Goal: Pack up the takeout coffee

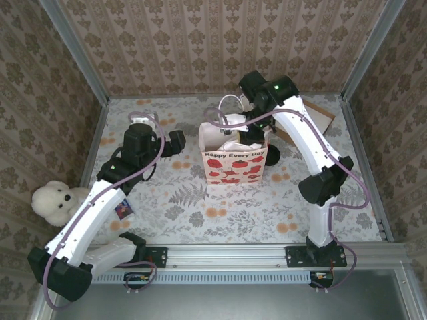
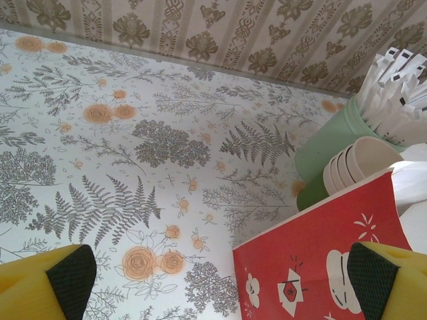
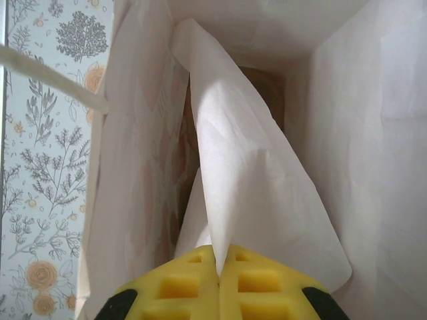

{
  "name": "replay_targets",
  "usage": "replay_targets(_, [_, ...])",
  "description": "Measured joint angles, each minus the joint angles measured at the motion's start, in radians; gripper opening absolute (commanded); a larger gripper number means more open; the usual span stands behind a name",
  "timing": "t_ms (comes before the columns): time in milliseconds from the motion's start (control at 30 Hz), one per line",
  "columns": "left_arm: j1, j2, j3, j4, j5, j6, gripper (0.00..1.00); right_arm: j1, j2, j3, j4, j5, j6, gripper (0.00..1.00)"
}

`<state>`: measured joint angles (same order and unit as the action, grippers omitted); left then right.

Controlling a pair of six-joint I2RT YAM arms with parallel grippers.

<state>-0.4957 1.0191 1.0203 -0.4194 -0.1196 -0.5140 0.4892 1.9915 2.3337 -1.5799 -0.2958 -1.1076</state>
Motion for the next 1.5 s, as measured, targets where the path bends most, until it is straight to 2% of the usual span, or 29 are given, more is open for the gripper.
replay_targets(433, [0.021,0.062,0.000,-0.012,0.041,-0.059,1.00,-0.012,0.079,0.007,-0.016,-0.077,-0.016,0.02])
replay_targets(700, [0.026,0.062,0.000,-0.012,0.053,-0.070,1.00,-0.010,0.114,0.007,-0.017,-0.074,0.001,0.16])
replay_targets(867, [0.026,0.062,0.000,-0.013,0.056,-0.070,1.00,-0.007,0.113,0.007,0.003,-0.056,0.019,0.28])
replay_targets(1400, [0.026,0.075,0.000,-0.017,0.070,-0.071,1.00,-0.009,0.015,-0.009,0.013,0.015,0.034,0.38])
replay_targets(1500, [0.026,0.078,0.000,-0.017,0.072,-0.071,1.00,-0.010,-0.011,-0.035,0.018,0.035,0.035,0.47])
